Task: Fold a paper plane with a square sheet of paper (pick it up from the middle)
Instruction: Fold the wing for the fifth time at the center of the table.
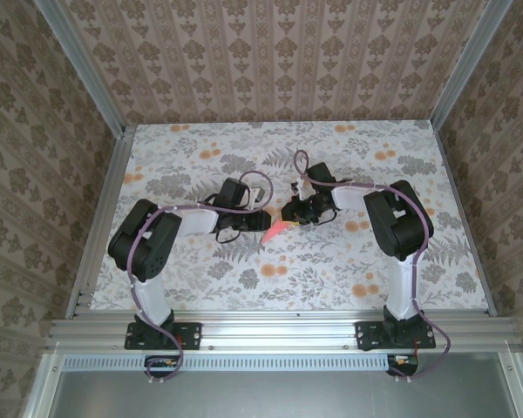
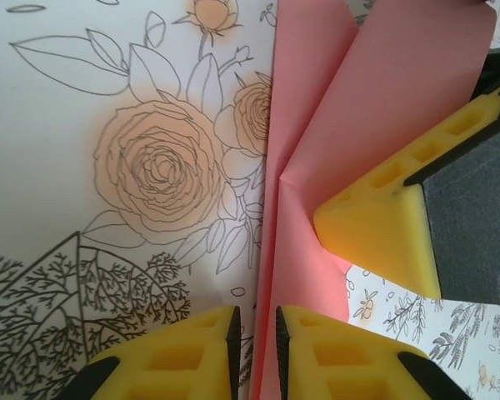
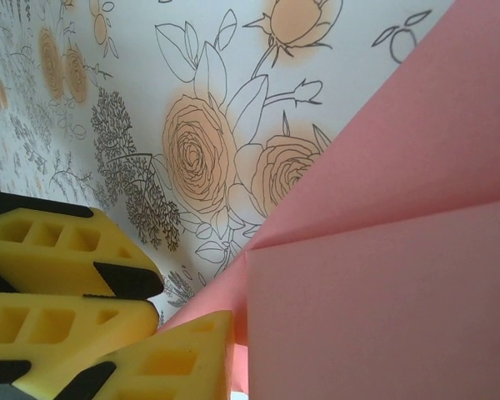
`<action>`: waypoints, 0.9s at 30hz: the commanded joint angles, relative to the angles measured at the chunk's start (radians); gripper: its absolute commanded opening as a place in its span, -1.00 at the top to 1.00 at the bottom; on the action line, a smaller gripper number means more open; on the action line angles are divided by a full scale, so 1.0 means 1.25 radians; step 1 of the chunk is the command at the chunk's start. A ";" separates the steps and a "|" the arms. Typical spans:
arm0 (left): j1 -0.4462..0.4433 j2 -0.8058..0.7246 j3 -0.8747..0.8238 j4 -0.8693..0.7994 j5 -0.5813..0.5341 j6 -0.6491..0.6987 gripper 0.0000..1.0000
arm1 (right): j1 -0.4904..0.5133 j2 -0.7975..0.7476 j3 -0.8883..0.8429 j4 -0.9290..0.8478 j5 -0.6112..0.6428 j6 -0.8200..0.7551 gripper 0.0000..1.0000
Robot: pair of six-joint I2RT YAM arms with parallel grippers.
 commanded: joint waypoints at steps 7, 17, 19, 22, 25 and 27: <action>-0.007 0.000 -0.009 0.040 0.030 0.005 0.52 | -0.012 0.031 0.005 -0.030 0.047 0.004 0.56; -0.006 0.015 -0.008 0.049 0.048 0.002 0.51 | -0.012 0.034 0.008 -0.040 0.058 0.002 0.56; -0.006 0.018 -0.005 0.035 0.033 0.006 0.58 | -0.012 0.034 0.009 -0.041 0.058 0.004 0.56; -0.006 0.014 -0.002 0.005 -0.003 0.020 0.65 | -0.012 0.033 0.009 -0.042 0.060 0.003 0.56; -0.008 0.017 0.002 -0.007 0.011 0.031 0.65 | -0.011 0.034 0.009 -0.043 0.061 0.003 0.56; -0.010 0.019 0.002 -0.010 0.017 0.035 0.63 | -0.012 0.035 0.010 -0.044 0.062 0.003 0.56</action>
